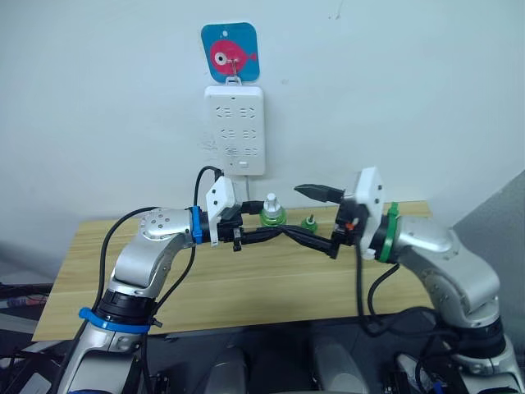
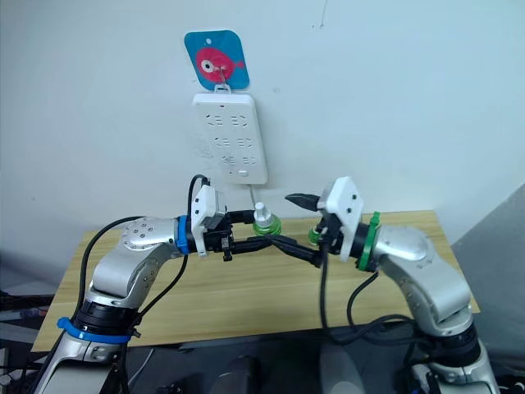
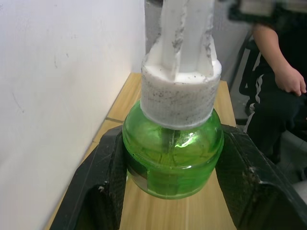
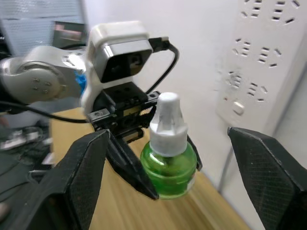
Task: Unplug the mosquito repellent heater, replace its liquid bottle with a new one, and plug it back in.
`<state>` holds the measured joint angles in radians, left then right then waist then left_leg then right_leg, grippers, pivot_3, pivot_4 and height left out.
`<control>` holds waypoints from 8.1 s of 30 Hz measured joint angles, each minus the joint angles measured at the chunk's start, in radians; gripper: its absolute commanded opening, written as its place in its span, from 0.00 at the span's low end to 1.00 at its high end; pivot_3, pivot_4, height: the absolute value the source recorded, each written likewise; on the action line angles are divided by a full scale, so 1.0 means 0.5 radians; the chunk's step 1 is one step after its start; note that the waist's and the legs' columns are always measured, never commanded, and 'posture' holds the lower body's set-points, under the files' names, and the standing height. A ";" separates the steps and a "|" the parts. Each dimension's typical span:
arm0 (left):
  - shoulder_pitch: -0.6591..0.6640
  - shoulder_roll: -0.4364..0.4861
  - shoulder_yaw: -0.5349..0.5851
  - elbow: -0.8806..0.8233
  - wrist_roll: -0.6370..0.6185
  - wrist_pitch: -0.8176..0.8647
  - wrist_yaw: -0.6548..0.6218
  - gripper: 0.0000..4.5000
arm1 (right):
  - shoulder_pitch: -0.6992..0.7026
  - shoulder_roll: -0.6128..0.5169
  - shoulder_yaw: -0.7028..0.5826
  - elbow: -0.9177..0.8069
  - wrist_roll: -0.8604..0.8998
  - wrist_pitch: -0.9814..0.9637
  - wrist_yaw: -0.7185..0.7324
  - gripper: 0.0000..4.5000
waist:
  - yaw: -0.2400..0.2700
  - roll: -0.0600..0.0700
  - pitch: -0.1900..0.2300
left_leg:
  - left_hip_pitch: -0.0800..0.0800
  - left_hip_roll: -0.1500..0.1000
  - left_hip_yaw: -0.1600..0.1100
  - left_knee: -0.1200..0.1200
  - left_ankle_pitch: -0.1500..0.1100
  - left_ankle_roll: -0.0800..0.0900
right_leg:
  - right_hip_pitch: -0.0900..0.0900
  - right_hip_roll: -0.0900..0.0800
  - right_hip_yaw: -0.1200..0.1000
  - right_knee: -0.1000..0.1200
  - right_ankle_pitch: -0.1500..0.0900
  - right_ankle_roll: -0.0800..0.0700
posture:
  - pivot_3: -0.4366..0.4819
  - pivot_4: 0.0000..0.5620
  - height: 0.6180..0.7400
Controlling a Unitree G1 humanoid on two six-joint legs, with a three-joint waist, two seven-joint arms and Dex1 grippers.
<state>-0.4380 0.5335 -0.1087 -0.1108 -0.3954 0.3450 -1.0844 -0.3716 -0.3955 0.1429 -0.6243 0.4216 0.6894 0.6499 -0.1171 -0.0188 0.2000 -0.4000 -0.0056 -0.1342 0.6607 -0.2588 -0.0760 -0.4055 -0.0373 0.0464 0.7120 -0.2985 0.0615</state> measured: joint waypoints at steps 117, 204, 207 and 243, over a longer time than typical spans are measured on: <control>0.724 0.480 0.115 -0.246 0.198 -0.080 -0.006 0.50 | -0.017 0.277 0.120 2.539 -0.771 -1.632 -0.381 0.06 | 0.094 0.002 -0.012 | 0.004 0.001 0.002 -0.006 -0.001 0.002 | 0.002 0.002 0.000 -0.002 -0.002 -0.004 | 0.52 0.29 0.95; -0.299 -0.573 0.597 -0.056 -1.322 1.337 0.846 1.00 | -0.142 0.542 -0.942 0.618 2.546 0.419 -1.598 0.18 | -0.092 0.009 -0.035 | -0.001 0.001 -0.002 -0.001 -0.001 0.002 | 0.002 0.000 -0.003 -0.001 -0.002 -0.004 | 0.28 0.19 0.95; -0.315 -0.663 0.647 -0.056 -1.485 1.410 1.036 1.00 | -0.125 0.542 -0.910 0.582 2.683 0.293 -1.747 0.18 | -0.103 0.011 -0.036 | -0.001 0.001 -0.002 -0.002 -0.001 0.002 | 0.002 0.001 -0.003 -0.001 -0.003 -0.004 | 0.28 0.19 0.95; -0.388 -0.714 0.666 0.016 -2.109 1.512 1.692 0.50 | -0.026 0.305 -0.558 0.490 2.829 0.002 -1.710 0.18 | -0.097 0.012 -0.037 | -0.001 0.001 0.000 -0.002 -0.001 0.002 | 0.002 0.002 0.000 -0.002 -0.003 -0.003 | 0.28 0.21 0.95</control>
<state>-0.6318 0.1763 0.2245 -0.1029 -1.4496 1.1007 -0.2385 -0.3848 -0.2431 -0.1360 -0.3792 1.8361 0.6903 -0.2052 -0.1656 -0.0130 0.1817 -0.4005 -0.0053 -0.1342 0.6599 -0.2593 -0.0751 -0.4045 -0.0363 0.0463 0.7109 -0.2999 0.0599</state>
